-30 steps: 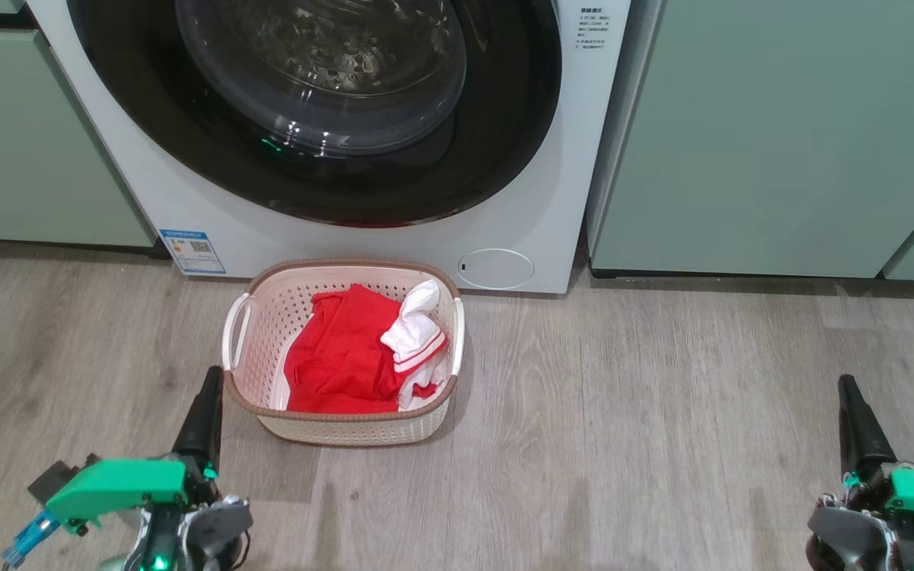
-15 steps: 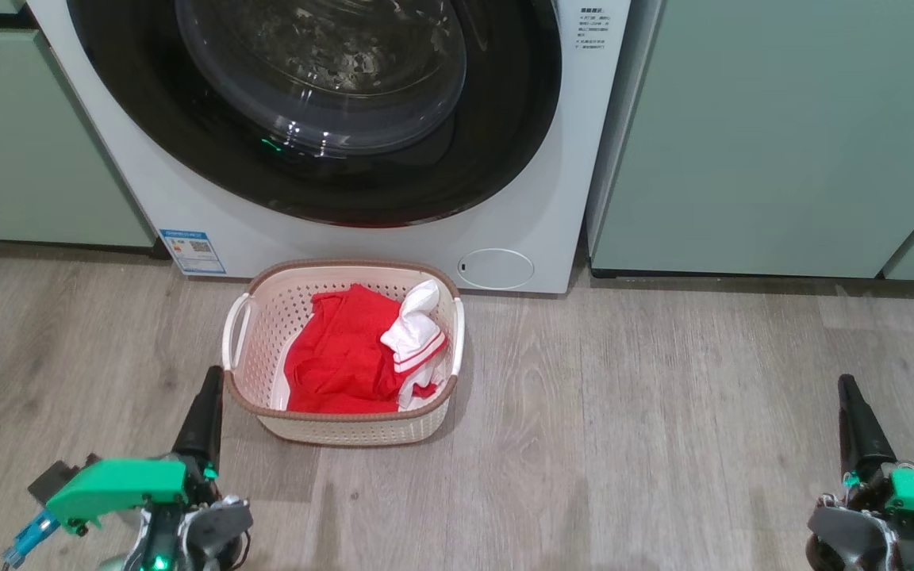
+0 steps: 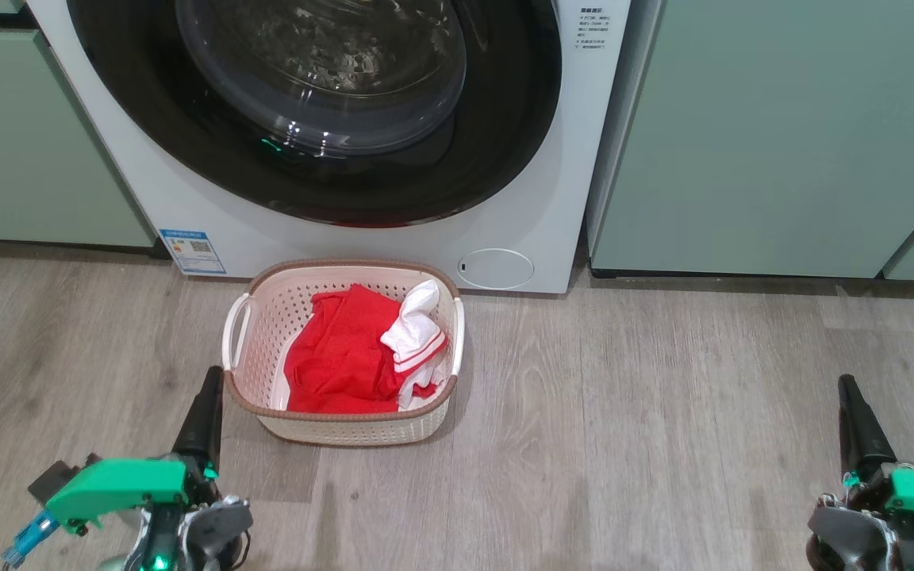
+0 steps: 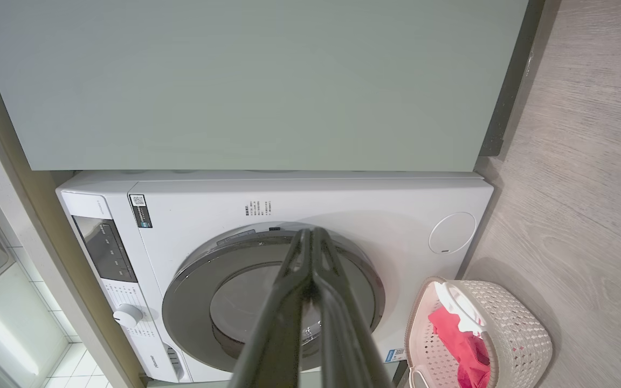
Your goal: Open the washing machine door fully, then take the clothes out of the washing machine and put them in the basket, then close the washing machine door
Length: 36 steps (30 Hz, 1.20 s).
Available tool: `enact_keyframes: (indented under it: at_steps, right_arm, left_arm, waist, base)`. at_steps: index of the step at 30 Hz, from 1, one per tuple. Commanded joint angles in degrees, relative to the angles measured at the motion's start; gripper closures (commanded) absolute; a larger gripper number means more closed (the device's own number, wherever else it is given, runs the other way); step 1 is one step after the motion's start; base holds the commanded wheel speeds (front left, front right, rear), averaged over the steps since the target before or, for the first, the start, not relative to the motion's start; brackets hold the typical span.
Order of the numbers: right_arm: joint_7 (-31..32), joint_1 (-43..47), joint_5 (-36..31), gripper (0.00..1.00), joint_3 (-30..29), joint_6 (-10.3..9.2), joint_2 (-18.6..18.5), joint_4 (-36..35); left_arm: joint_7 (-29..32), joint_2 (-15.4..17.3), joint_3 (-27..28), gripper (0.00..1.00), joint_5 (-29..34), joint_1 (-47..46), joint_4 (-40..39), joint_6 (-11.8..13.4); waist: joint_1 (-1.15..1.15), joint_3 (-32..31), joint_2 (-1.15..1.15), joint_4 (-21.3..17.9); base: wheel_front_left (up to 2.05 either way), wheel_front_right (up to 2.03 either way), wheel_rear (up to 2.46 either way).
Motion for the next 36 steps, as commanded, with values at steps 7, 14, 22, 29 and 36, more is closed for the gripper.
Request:
enact_keyframes:
  at_steps: [7, 14, 22, 29, 36]
  right_arm:
    - [0.33, -2.67, 0.33, 1.00, 1.12, -0.01, -0.30, -2.40]
    - [0.33, -2.67, 0.33, 1.00, 1.12, -0.01, -0.30, -2.40]
    - [0.33, -2.67, 0.33, 1.00, 1.12, -0.01, -0.30, -2.40]
    - [0.33, -2.67, 0.33, 1.00, 1.12, -0.01, -0.30, -2.40]
    - [0.33, -2.67, 0.33, 1.00, 1.13, -0.01, -0.30, -2.40]
  left_arm:
    - [0.35, 0.29, 1.83, 1.00, -0.21, -3.11, -2.03, 0.04]
    - [0.35, 0.29, 1.82, 1.00, -0.21, -3.11, -2.03, 0.04]
    - [0.35, 0.29, 1.82, 1.00, -0.22, -3.11, -2.03, 0.04]
    - [0.35, 0.29, 1.82, 1.00, -0.22, -3.11, -2.03, 0.04]
    - [0.35, 0.29, 1.82, 1.00, -0.22, -3.11, -2.03, 0.04]
  waist:
    - [0.00, 0.00, 0.00, 0.00]
    - [0.00, 0.00, 0.00, 0.00]
    - [0.00, 0.00, 0.00, 0.00]
    - [0.00, 0.00, 0.00, 0.00]
    - [0.00, 0.00, 0.00, 0.00]
  base:
    - [0.00, 0.00, 0.00]
    - [0.00, 0.00, 0.00]
    - [0.00, 0.00, 0.00]
    - [0.00, 0.00, 0.00]
    - [0.00, 0.00, 0.00]
